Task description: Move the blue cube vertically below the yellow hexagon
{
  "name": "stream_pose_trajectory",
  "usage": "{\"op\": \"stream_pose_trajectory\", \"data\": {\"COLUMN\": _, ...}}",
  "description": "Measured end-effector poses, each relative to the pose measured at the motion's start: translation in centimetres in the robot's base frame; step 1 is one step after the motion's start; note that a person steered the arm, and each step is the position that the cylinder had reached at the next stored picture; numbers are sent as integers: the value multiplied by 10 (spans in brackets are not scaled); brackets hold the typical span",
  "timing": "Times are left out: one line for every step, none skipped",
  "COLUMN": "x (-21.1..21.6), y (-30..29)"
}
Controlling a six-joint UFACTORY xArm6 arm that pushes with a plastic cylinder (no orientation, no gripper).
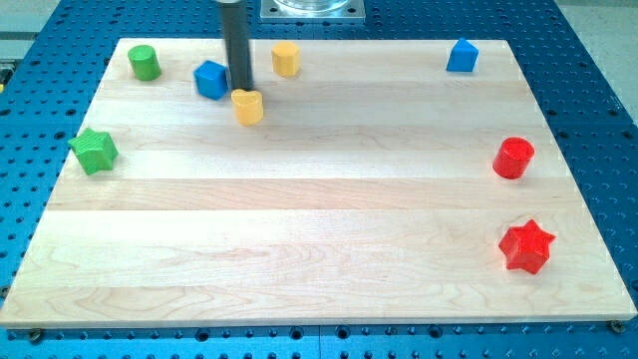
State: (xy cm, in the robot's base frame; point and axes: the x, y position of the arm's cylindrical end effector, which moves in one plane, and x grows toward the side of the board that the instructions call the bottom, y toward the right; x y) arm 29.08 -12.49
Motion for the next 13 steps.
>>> {"op": "stream_pose_trajectory", "data": {"x": -27, "y": -11}}
{"op": "stream_pose_trajectory", "data": {"x": -7, "y": -38}}
{"op": "stream_pose_trajectory", "data": {"x": 52, "y": -62}}
{"op": "stream_pose_trajectory", "data": {"x": 31, "y": -72}}
{"op": "stream_pose_trajectory", "data": {"x": 78, "y": -111}}
{"op": "stream_pose_trajectory", "data": {"x": 119, "y": -17}}
{"op": "stream_pose_trajectory", "data": {"x": 172, "y": 26}}
{"op": "stream_pose_trajectory", "data": {"x": 153, "y": 11}}
{"op": "stream_pose_trajectory", "data": {"x": 148, "y": -52}}
{"op": "stream_pose_trajectory", "data": {"x": 103, "y": 11}}
{"op": "stream_pose_trajectory", "data": {"x": 119, "y": 55}}
{"op": "stream_pose_trajectory", "data": {"x": 193, "y": 104}}
{"op": "stream_pose_trajectory", "data": {"x": 182, "y": 135}}
